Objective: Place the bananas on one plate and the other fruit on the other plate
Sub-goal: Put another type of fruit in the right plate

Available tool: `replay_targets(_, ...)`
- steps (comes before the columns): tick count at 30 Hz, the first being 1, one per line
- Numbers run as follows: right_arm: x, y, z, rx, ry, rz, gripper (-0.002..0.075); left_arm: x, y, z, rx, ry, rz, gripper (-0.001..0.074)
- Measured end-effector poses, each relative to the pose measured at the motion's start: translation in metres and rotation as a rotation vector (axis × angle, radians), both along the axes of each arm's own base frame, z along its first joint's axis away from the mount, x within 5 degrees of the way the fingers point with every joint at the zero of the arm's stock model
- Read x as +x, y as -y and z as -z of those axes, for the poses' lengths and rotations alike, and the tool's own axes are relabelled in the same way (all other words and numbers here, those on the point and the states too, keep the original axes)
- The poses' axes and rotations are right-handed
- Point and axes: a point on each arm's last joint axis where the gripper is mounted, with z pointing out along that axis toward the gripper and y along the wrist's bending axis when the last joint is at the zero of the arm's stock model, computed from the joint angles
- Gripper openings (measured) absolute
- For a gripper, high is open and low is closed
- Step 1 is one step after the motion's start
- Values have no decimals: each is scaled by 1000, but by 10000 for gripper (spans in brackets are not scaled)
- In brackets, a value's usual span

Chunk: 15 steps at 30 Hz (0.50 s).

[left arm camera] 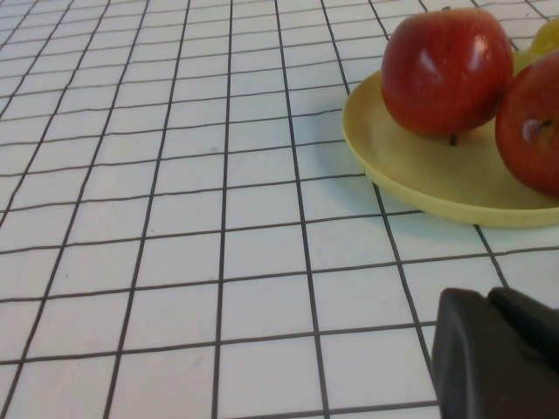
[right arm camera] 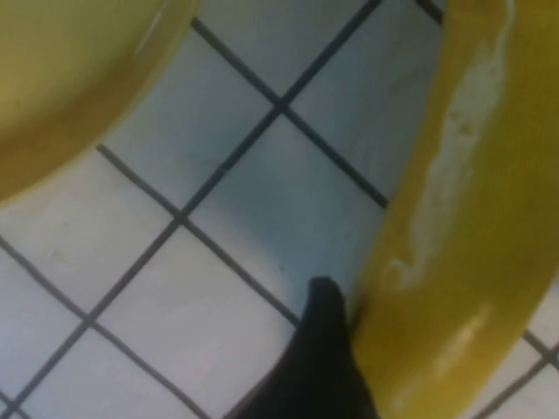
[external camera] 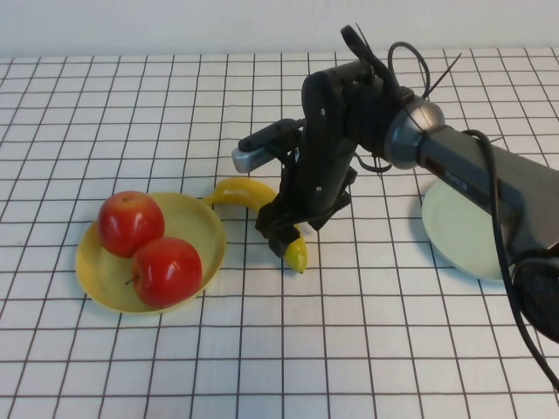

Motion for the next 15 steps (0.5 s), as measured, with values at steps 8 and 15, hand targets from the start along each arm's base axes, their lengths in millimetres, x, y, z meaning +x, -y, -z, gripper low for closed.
replay_targets(8, 4, -7, 11, 58, 8, 3, 519, 0, 0, 0, 0, 0, 0, -4)
replay_targets(15, 9, -3, -1, 3, 61, -1, 337, 0, 0, 0, 0, 0, 0, -4)
